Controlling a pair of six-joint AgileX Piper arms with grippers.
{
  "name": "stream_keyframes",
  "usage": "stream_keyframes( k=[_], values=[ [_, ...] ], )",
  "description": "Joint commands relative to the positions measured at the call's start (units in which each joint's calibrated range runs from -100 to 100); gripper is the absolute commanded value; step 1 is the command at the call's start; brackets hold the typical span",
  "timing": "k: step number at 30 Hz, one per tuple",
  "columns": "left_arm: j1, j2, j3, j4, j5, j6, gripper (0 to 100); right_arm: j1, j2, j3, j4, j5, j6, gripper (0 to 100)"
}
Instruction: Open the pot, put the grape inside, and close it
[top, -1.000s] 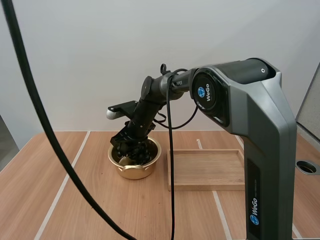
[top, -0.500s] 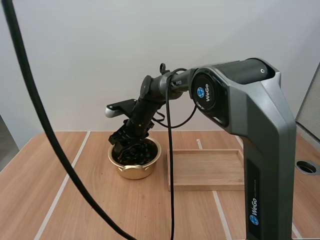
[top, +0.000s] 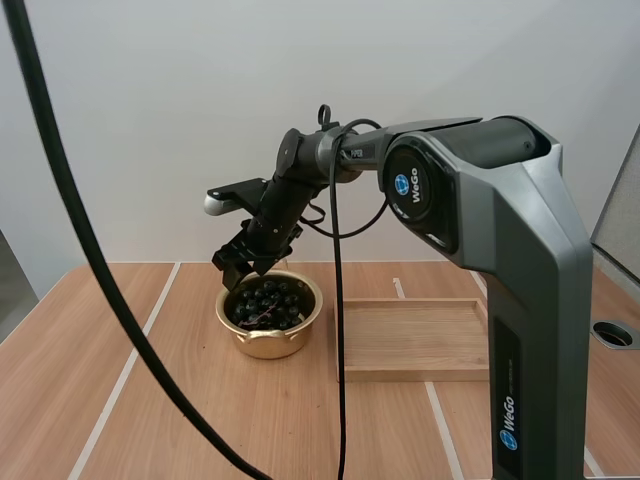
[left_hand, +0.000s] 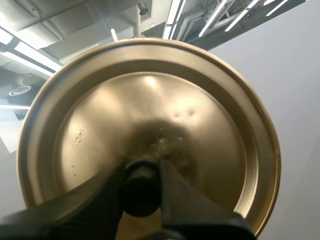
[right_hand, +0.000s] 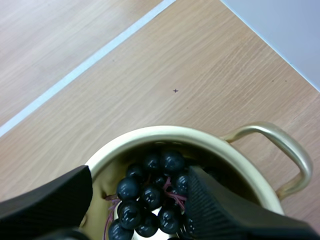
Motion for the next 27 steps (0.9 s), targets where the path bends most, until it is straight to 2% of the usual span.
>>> stream_keyframes(
  k=[1,10,14,17,27],
  values=[
    [-0.13,-0.2,-0.4,0.1,0.0,-0.2,0,0.0,-1.2,-0.7,-2.1,0.1,-0.3,92],
    [-0.13,-0.2,-0.4,0.3,0.0,-0.2,0,-0.2,-10.8,-0.7,-6.1,-3.9,0.4,92],
    [-0.13,-0.2,-0.4,0.3,0.0,-0.2,0,-1.7,-16.6,-0.7,-8.7,-5.5,1.8,92],
    [-0.13,-0.2,-0.4,0.3,0.0,-0.8,0,-4.1,-20.5,-0.7,-10.8,-5.2,3.5,92],
    [-0.13,-0.1,-0.1,0.3,0.0,-1.0,0,-15.1,-29.8,-0.7,-10.8,-4.6,4.3,92]
  ],
)
